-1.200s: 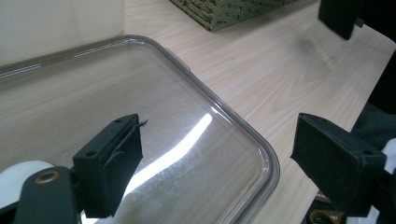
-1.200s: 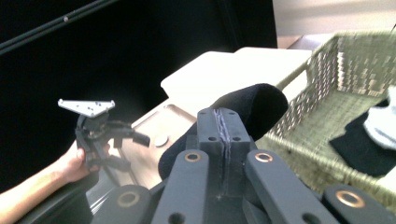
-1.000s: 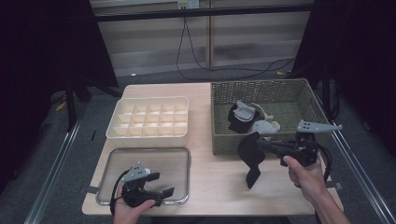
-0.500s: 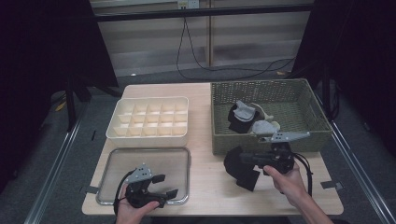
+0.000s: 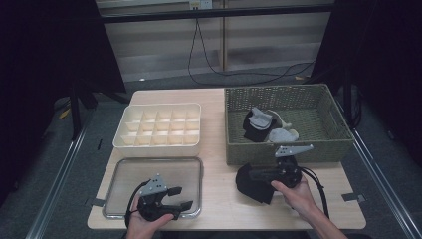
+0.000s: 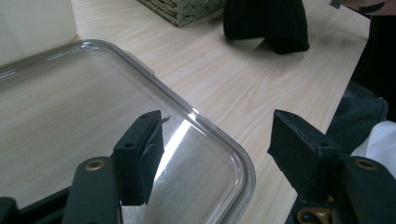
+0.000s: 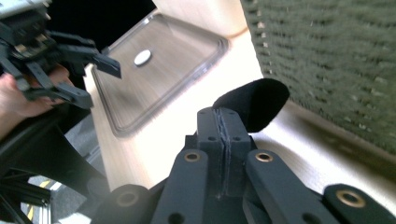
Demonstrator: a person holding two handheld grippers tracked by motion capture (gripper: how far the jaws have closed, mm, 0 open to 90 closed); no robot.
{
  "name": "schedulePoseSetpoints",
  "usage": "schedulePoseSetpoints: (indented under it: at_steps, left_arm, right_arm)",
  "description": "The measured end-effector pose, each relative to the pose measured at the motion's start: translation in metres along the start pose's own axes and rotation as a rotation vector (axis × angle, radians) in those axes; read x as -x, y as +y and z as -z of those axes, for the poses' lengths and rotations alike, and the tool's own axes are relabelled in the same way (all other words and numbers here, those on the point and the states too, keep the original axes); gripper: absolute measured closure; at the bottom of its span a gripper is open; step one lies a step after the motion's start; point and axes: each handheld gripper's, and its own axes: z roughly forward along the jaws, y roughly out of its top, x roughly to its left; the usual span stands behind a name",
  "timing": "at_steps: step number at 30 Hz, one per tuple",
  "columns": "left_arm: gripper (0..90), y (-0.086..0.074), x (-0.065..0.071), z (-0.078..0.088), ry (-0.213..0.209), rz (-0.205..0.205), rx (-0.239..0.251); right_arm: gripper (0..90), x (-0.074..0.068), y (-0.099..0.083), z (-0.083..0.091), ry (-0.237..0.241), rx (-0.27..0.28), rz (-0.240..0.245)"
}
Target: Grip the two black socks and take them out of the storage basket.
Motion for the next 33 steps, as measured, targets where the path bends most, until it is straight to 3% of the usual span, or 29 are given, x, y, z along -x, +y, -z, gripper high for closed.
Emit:
schedulePoseSetpoints:
  at_steps: [5, 13, 18, 23, 29, 33]
  left_arm:
    - [39.0, 0.005, 0.003, -0.004, -0.02, -0.022, -0.009]
    - [50.1, 0.016, 0.006, -0.017, -0.052, -0.043, -0.008]
    - [59.2, 0.027, 0.005, -0.036, -0.1, -0.049, -0.025]
    - [66.0, 0.041, 0.007, -0.051, -0.114, -0.043, -0.053]
    - [70.8, 0.059, 0.012, -0.074, -0.186, -0.079, -0.055]
    - [68.7, 0.066, 0.015, -0.095, -0.227, -0.1, -0.064]
  right_arm:
    - [88.0, 0.006, -0.011, -0.007, -0.053, -0.066, 0.013]
    - [85.2, 0.011, -0.017, -0.021, -0.072, -0.13, 0.028]
    - [79.5, 0.01, -0.02, -0.028, -0.08, -0.158, 0.038]
    - [71.9, 0.01, -0.02, -0.028, -0.07, -0.158, 0.042]
    - [67.6, 0.007, -0.017, -0.01, -0.061, -0.093, 0.035]
    - [67.6, 0.009, -0.02, 0.002, -0.075, -0.072, 0.022]
